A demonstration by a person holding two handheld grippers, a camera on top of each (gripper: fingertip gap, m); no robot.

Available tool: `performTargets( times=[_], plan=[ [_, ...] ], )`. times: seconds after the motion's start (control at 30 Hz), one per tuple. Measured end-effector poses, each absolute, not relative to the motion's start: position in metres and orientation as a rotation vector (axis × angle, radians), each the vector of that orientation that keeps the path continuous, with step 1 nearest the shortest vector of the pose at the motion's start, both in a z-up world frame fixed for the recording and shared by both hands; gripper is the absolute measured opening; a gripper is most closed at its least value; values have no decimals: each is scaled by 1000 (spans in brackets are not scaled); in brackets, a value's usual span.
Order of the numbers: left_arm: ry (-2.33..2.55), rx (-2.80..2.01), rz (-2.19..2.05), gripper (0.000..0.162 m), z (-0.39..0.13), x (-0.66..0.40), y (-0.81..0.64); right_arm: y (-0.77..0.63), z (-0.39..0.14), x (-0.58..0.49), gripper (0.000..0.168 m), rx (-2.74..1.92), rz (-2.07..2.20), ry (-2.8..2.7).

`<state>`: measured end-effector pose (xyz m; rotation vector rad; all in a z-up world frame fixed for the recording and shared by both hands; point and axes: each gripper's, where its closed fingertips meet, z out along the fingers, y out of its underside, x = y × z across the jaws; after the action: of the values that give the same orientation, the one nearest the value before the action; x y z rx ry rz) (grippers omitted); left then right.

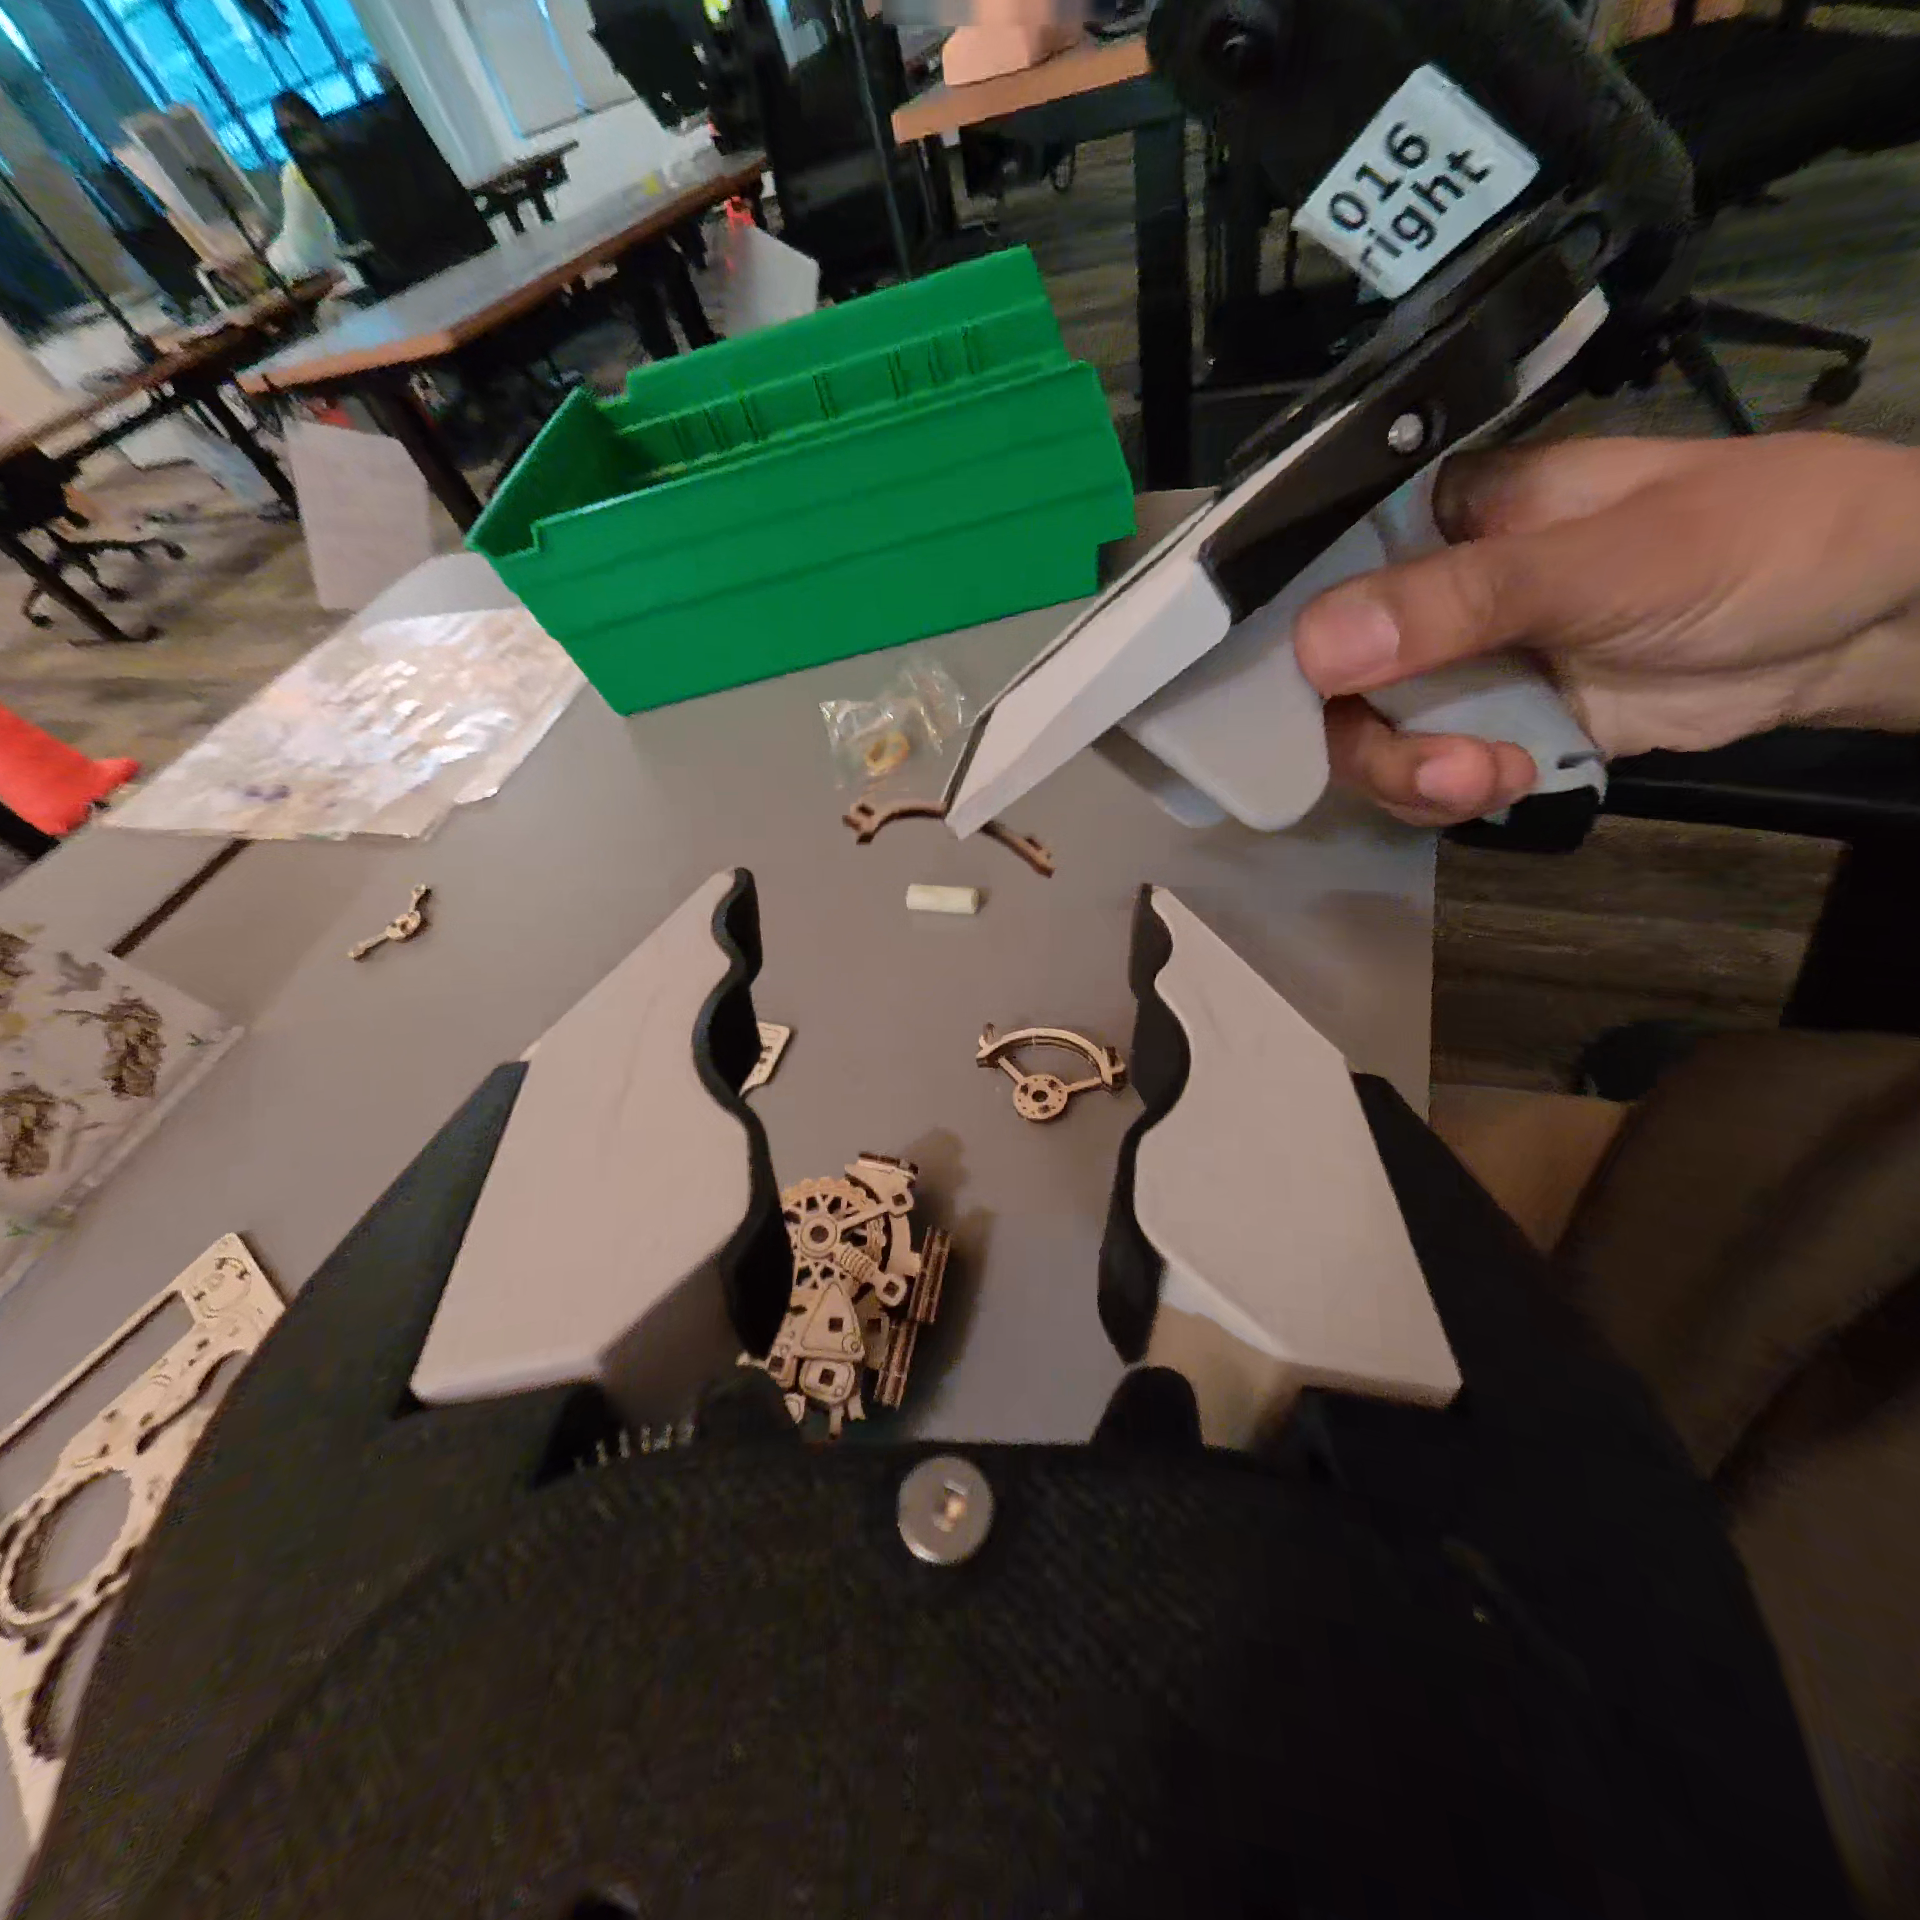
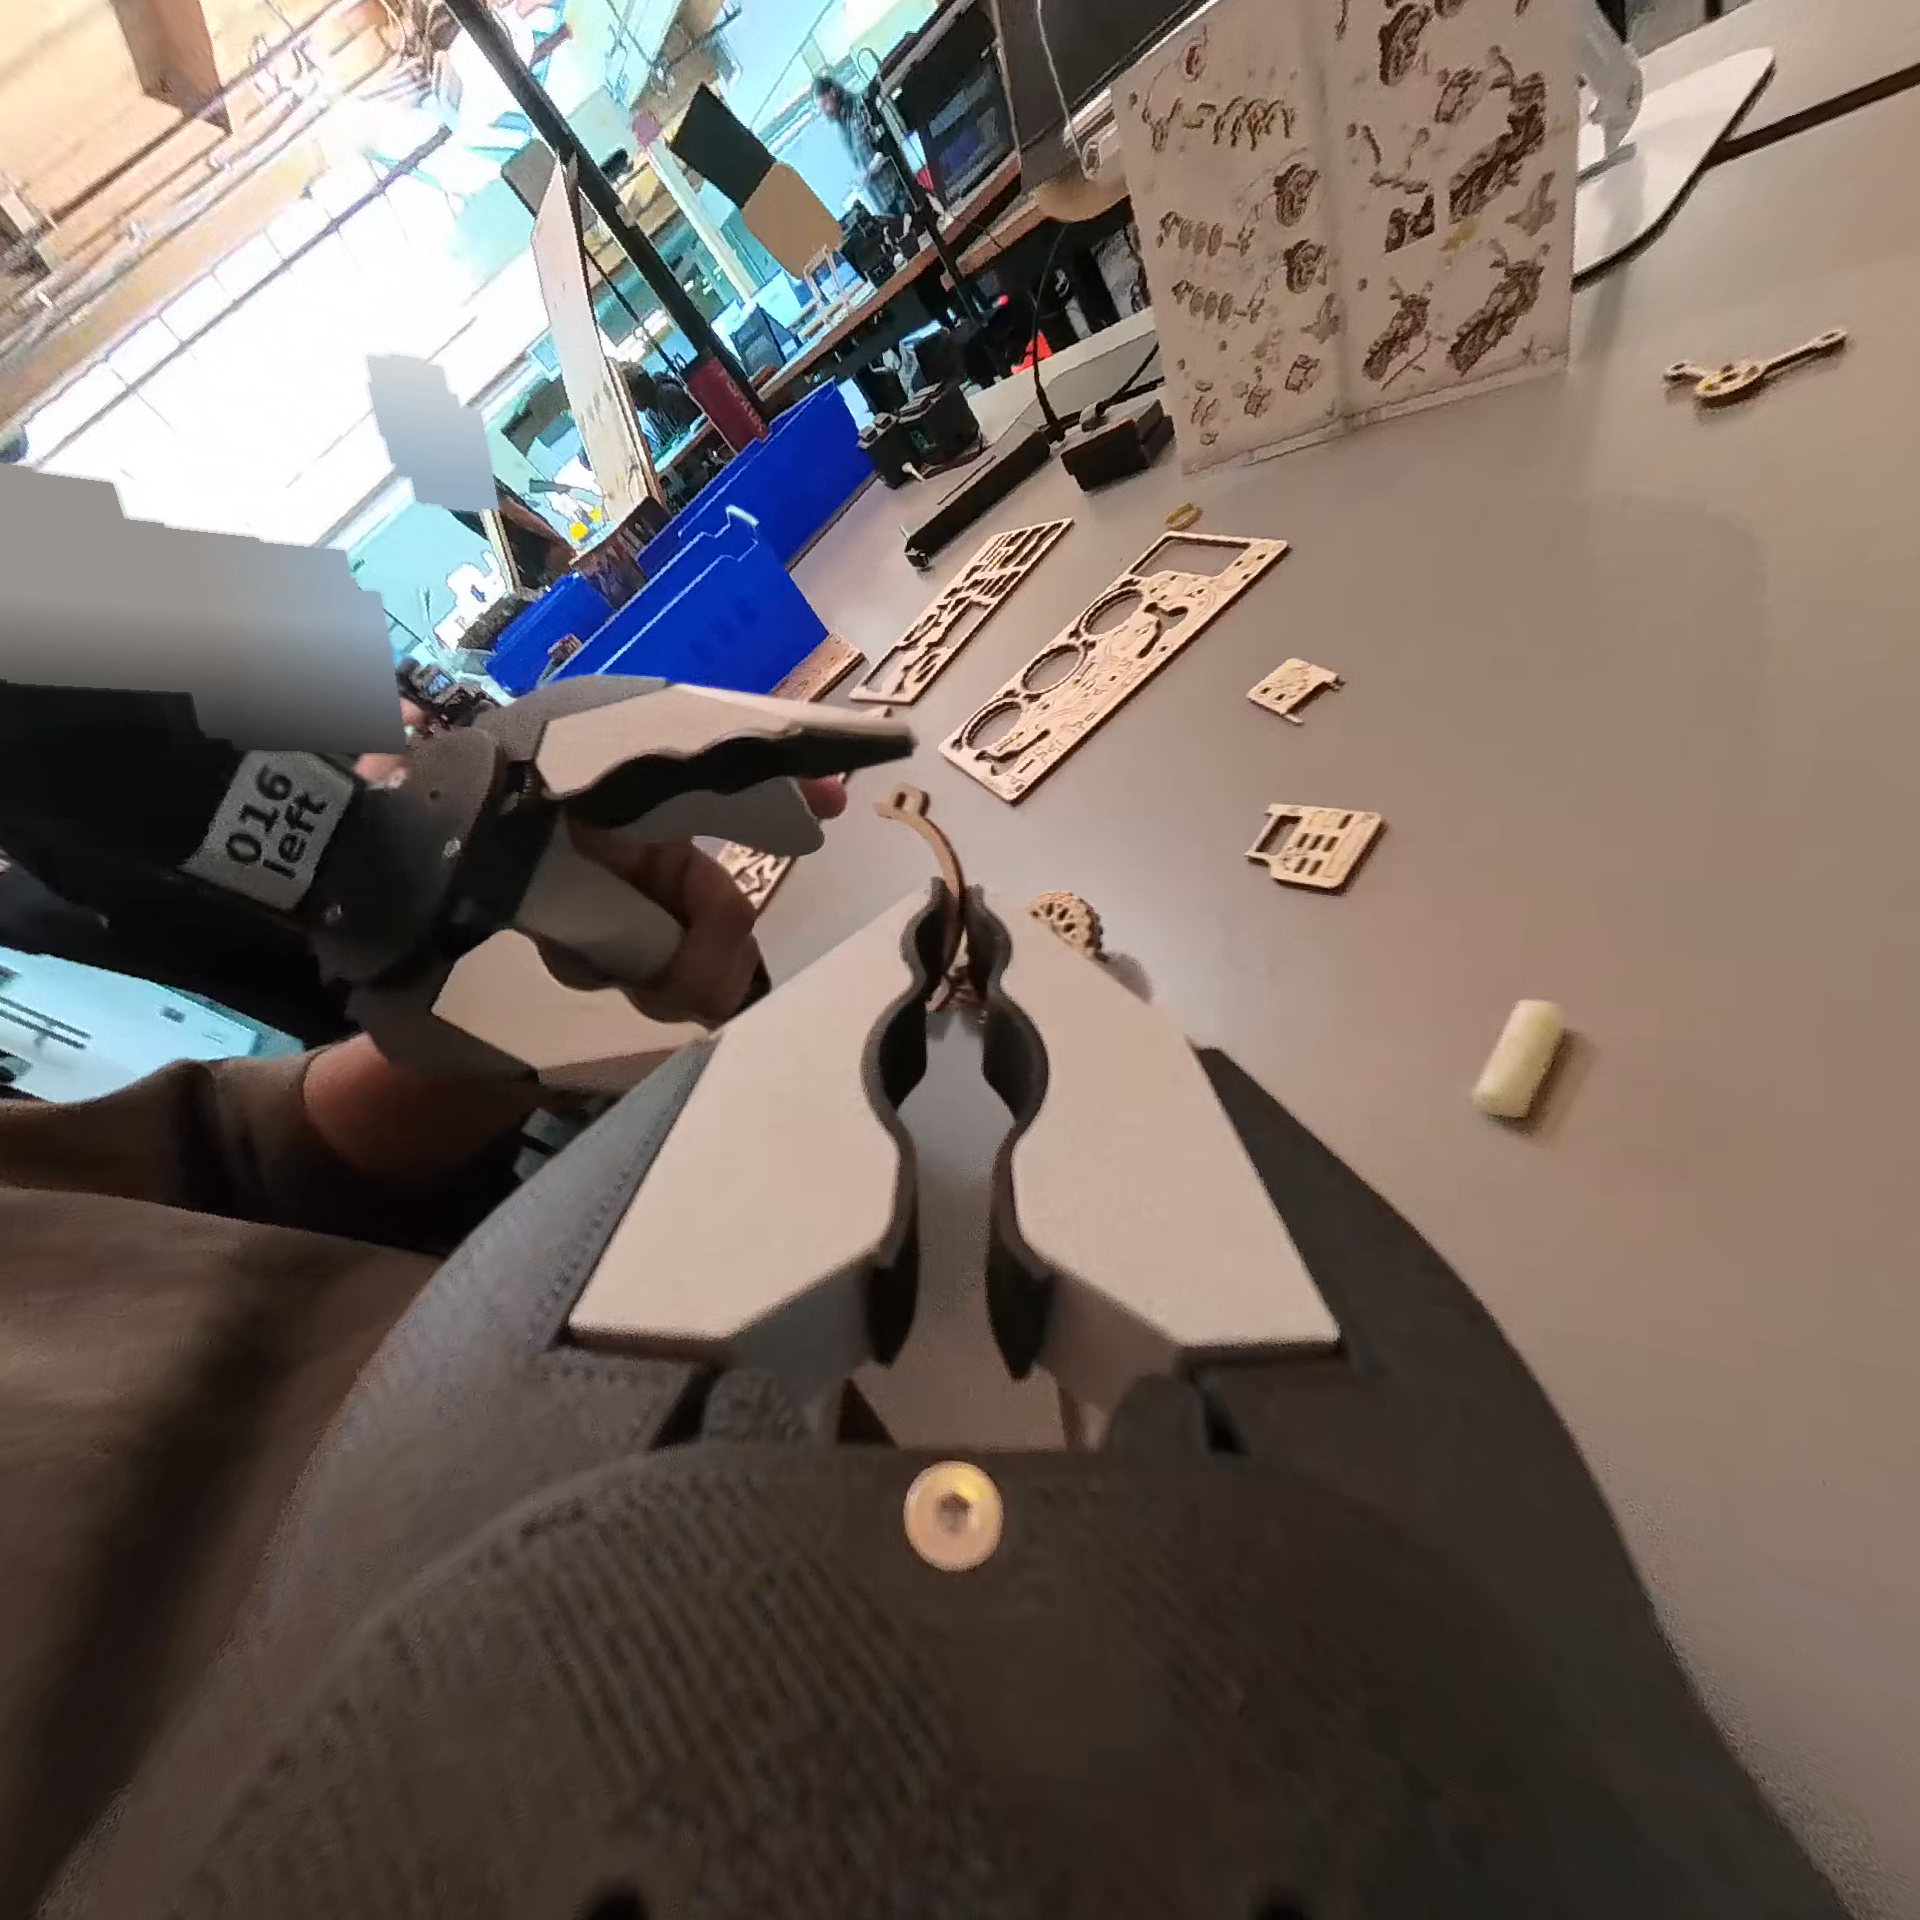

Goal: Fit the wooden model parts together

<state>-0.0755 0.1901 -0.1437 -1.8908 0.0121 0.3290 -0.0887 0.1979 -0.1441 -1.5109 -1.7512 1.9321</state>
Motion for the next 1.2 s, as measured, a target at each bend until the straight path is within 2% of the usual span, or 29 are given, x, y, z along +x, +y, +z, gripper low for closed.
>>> performTargets(
  times=[0.17, 0.3, 0.43, 0.47, 0.53, 0.57, 0.87, 1.1, 1.2],
  plan=[
    [59, -1864, 375, 60, -148, -75, 191, 184, -148, -88, 1, -1569, 1992, -1753],
    [42, -1852, 381, 42, -156, -79, 191, 181, -157, -90, 1, -1622, 2012, -1767],
    [11, -1848, 295, 42, -158, -79, 191, 181, -159, -89, 3, -1656, 2122, -1774],
    [2, -1845, 270, 42, -158, -79, 191, 181, -159, -89, 11, -1648, 2146, -1794],
    [-19, -1836, 231, 42, -156, -80, 191, 183, -159, -87, 40, -1628, 2168, -1856],
    [-28, -1830, 210, 42, -155, -80, 191, 186, -159, -86, 43, -1614, 2162, -1880],
    [-45, -1856, -157, 42, -166, -62, 199, 199, -162, -74, 25, -1326, 2057, -2082],
    [-45, -1890, -205, 42, -174, -60, 200, 190, -174, -73, 21, -1292, 1965, -2166],
    [-30, -1899, -196, 42, -176, -57, 201, 185, -177, -70, 12, -1327, 2014, -2191]
  ],
)
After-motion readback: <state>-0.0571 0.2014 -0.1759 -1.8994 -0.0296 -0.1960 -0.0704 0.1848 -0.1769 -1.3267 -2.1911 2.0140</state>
